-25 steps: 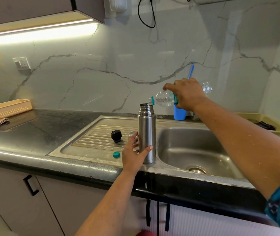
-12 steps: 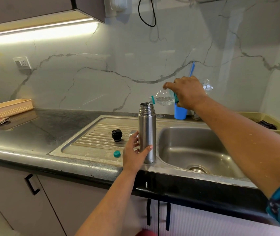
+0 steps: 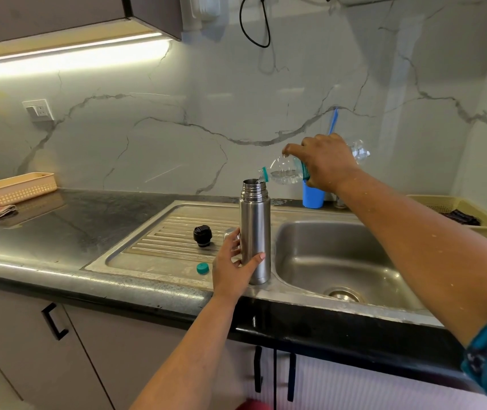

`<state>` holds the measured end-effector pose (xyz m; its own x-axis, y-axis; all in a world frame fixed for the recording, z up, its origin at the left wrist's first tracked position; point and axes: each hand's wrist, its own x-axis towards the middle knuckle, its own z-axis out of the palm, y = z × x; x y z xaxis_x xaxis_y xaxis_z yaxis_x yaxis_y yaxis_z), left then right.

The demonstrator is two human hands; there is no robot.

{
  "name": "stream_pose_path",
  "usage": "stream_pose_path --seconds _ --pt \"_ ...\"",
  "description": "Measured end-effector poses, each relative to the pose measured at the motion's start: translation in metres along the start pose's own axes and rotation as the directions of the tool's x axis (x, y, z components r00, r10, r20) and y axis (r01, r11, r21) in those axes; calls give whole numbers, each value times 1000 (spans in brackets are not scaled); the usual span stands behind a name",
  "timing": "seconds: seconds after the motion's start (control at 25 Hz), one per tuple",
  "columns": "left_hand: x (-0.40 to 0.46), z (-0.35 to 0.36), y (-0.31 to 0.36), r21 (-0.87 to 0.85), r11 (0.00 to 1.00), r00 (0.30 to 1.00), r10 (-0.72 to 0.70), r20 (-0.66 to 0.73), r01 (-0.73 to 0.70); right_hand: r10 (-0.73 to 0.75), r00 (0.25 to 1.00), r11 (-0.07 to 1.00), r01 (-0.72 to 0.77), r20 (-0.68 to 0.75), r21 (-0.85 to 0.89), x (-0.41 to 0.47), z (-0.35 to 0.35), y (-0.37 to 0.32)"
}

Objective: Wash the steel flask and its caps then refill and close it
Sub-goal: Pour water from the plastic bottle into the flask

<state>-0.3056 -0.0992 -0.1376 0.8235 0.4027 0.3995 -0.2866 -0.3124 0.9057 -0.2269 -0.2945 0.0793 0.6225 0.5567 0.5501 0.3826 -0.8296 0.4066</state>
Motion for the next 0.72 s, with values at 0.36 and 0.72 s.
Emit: stream_pose_path --seconds 0.36,0.72 --pt "-1 0 1 -11 1000 1000 -8 -4 8 -16 1000 1000 16 0 -10 0 -6 0" --pt "0 1 1 -31 999 1000 -19 -6 19 -41 999 998 41 -7 -38 0 -10 1"
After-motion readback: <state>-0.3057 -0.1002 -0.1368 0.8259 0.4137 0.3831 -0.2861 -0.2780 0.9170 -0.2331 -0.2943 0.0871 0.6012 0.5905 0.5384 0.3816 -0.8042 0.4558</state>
